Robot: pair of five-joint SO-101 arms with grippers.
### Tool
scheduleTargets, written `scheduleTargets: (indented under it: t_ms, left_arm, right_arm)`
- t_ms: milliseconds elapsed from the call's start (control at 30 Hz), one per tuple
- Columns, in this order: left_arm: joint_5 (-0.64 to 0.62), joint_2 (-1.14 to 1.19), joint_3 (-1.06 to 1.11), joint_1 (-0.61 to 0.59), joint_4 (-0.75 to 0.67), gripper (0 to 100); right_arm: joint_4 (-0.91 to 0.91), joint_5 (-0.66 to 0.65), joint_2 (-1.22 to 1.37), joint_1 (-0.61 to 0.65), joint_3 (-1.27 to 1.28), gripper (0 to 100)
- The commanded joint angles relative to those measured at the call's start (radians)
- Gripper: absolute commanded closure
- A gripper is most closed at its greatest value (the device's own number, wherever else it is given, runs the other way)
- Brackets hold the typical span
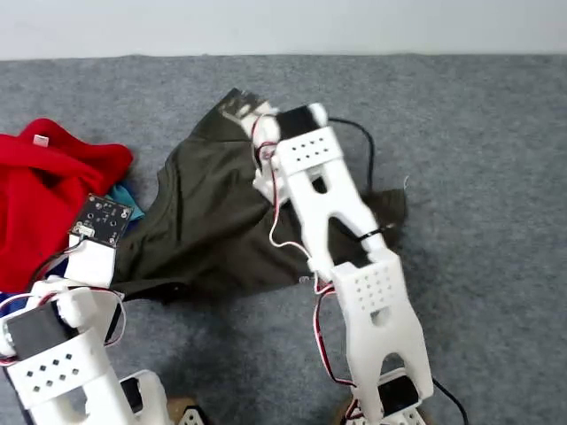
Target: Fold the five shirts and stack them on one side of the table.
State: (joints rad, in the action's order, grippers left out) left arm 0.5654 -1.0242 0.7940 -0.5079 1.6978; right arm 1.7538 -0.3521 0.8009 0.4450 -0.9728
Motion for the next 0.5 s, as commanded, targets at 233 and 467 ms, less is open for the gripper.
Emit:
scheduleTargets:
  t_ms: [233, 467]
  left_arm:
    - [-0.005, -0.014, -0.005, 0.005, -0.017, 99]
    - [-0.005, -0.014, -0.005, 0.005, -0.017, 99]
  right_arm:
    - [0.038, -0.041, -0.122, 0.002, 0.270, 89.5]
    - [0.041, -0.038, -0.064, 0.015, 0.236, 89.8]
